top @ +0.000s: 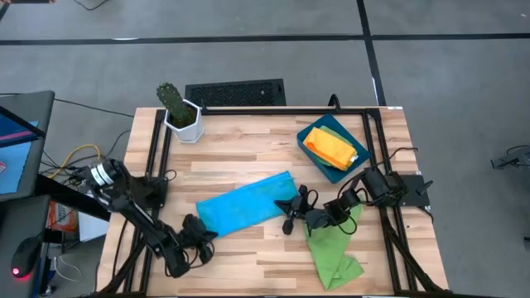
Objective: Fold microfiber towels
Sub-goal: Fold the blue microfiber cloth
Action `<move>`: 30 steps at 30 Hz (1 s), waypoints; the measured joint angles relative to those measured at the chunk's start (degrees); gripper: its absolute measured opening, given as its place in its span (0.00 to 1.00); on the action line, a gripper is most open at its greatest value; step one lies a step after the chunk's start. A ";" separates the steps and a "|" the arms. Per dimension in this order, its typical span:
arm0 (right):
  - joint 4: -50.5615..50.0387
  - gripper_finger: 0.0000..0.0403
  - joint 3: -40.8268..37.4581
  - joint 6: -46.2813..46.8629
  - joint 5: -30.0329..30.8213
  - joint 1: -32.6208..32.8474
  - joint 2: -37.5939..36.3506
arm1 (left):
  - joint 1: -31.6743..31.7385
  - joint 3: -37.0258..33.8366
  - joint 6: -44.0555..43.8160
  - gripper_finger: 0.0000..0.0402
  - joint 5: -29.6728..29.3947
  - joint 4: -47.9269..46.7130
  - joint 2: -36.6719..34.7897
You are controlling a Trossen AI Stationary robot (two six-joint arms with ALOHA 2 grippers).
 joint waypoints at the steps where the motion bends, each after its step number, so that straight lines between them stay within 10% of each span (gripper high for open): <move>1: 0.07 0.05 -0.01 0.00 0.05 0.00 0.02 | -0.33 0.86 0.07 0.00 -0.22 -1.62 0.77; 11: -2.95 0.02 0.15 4.40 1.62 0.11 -0.29 | -1.70 3.86 -10.48 0.00 -3.76 -10.93 2.60; 23: -4.14 0.02 -0.60 2.90 4.87 -0.86 -3.75 | 7.78 10.26 3.84 0.00 8.52 -25.69 -0.98; 30: -9.30 0.07 -0.34 0.72 4.93 -2.46 -11.02 | 7.86 18.60 3.73 0.00 4.19 -44.17 -6.85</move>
